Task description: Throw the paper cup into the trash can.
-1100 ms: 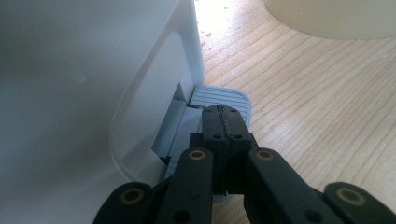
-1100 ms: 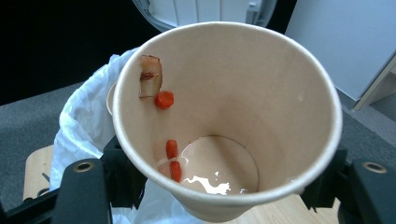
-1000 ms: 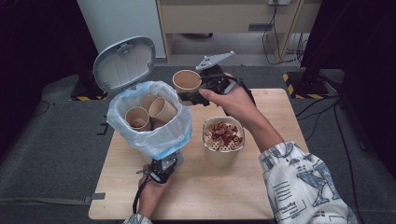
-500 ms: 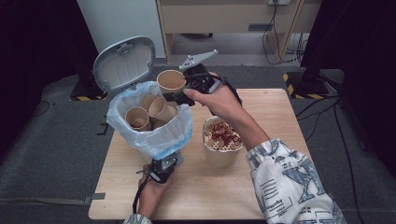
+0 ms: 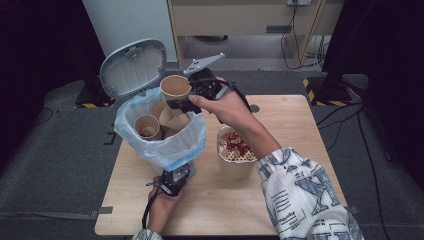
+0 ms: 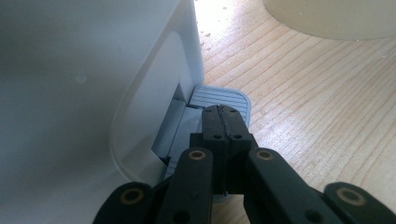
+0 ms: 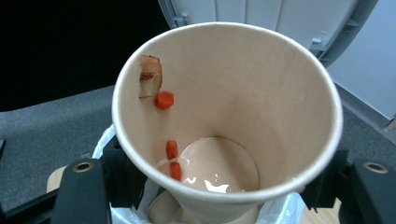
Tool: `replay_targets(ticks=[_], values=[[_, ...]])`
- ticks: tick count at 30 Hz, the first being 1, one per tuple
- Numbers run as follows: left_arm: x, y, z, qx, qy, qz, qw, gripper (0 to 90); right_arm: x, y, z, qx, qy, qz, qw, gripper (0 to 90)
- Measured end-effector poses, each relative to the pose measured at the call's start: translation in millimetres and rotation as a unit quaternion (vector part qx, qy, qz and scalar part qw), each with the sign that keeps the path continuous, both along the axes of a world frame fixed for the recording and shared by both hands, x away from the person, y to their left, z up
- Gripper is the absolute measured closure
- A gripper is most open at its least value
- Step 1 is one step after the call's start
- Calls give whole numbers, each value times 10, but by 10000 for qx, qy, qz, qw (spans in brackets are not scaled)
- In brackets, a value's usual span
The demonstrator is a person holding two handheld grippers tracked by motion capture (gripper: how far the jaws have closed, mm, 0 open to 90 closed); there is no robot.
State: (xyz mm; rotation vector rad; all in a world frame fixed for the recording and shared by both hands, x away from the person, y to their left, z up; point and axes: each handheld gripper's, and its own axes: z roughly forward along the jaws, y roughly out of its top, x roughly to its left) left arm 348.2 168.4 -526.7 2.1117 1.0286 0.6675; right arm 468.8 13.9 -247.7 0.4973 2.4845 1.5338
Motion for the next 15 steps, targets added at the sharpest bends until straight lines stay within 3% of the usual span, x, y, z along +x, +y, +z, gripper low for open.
replay_targets(ticks=[15], values=[[-2, -4, -1, 11, -10, 0, 10000, 893, -23, 212, -82, 23, 94, 146, 9998, 304]])
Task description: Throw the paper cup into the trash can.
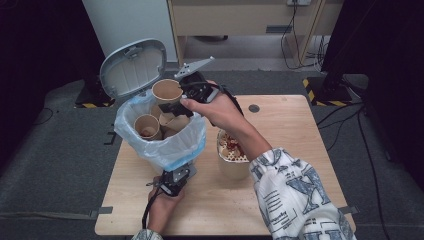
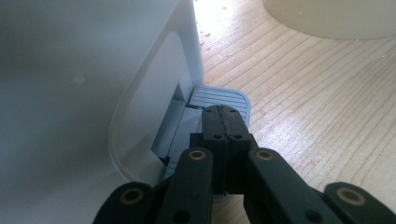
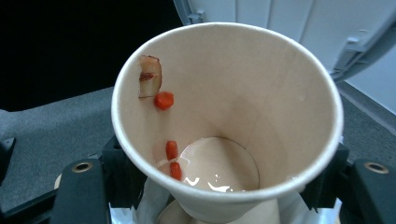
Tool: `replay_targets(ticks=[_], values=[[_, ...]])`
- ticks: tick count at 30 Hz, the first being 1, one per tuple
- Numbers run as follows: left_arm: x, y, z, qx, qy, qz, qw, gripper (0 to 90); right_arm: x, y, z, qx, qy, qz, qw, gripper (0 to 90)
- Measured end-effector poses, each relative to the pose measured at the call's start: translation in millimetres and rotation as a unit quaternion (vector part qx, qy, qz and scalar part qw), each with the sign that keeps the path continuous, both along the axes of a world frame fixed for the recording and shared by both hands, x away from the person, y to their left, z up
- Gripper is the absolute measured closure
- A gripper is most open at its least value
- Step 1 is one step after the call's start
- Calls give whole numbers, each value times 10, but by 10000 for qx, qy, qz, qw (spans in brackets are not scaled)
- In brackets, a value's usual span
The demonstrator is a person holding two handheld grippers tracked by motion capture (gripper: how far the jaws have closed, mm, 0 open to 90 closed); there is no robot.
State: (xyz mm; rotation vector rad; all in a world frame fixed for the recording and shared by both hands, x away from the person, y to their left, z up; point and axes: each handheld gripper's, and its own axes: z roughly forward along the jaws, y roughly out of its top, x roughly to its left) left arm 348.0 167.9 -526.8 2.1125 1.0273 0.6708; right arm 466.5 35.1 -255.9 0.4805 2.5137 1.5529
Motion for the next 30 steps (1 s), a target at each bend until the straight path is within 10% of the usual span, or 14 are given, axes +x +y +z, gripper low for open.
replay_targets(ticks=[30], values=[[-1, 9, 1, -9, 20, -17, 10000, 893, -6, 611, -329, -156, 210, 412, 9988, 293]])
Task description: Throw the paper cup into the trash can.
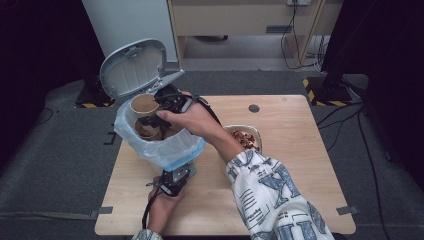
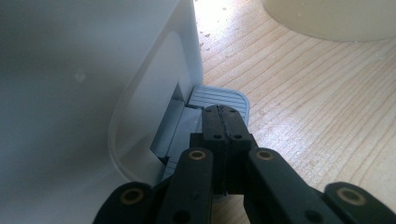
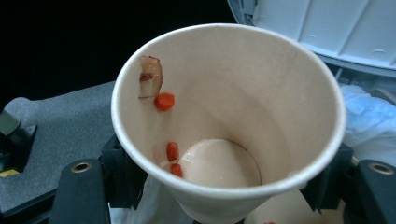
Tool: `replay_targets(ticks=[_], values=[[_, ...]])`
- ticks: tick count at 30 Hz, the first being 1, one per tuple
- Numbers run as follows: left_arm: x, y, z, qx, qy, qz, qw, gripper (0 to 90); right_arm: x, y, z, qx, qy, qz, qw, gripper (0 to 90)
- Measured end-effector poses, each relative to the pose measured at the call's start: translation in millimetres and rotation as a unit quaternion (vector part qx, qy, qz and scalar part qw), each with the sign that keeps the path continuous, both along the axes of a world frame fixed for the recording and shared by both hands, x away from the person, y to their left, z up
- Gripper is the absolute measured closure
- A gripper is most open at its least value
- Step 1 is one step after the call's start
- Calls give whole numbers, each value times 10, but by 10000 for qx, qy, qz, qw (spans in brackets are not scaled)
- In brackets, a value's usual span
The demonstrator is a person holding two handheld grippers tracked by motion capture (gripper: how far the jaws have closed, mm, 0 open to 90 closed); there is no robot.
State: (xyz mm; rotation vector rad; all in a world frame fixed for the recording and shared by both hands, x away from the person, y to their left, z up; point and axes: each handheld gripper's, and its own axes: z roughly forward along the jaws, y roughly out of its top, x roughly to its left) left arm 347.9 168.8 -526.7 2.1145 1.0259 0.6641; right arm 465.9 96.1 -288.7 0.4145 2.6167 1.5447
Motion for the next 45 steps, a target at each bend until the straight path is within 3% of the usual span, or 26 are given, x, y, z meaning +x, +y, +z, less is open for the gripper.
replay_targets(ticks=[8, 13, 36, 45], values=[[1, 2, 0, -19, 8, -6, 10000, 893, -11, 135, -57, -109, -12, 50, 9999, 282], [1, 4, 1, -17, 15, -10, 10000, 893, -22, 160, -101, -175, 63, 83, 9998, 128], [0, -4, -3, -55, 0, 17, 10000, 893, -24, -174, -49, -78, -26, -123, 9999, 134], [3, -2, -3, -46, -6, -2, 10000, 893, 16, -352, -40, -23, -69, -330, 9994, 131]])
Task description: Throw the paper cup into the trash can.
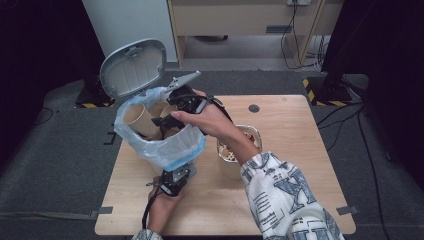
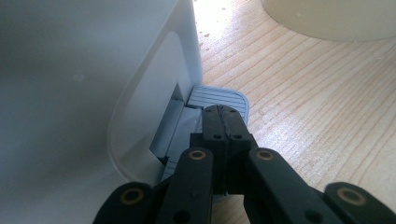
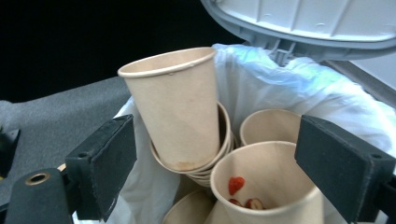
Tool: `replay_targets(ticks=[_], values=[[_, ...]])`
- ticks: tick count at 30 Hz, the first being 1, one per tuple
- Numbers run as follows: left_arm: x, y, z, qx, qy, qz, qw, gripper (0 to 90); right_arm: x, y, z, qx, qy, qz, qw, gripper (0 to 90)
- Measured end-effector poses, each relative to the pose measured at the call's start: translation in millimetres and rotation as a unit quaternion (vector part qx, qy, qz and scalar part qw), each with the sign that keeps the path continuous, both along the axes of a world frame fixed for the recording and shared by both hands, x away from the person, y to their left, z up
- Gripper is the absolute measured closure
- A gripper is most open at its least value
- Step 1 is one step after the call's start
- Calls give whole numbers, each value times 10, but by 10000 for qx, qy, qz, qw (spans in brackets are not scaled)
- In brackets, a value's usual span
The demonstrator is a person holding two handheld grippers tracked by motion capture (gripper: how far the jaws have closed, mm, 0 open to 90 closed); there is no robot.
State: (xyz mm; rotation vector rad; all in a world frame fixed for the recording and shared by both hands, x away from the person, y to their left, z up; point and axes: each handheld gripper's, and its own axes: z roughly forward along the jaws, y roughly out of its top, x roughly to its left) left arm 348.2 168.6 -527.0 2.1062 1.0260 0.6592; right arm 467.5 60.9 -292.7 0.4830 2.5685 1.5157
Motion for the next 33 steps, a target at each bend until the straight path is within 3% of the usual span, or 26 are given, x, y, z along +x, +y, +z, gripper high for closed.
replay_targets(ticks=[33], values=[[-2, -1, -1, -13, 0, 11, 10000, 893, 132, -633, 2, 258, 52, -795, 9965, 108]])
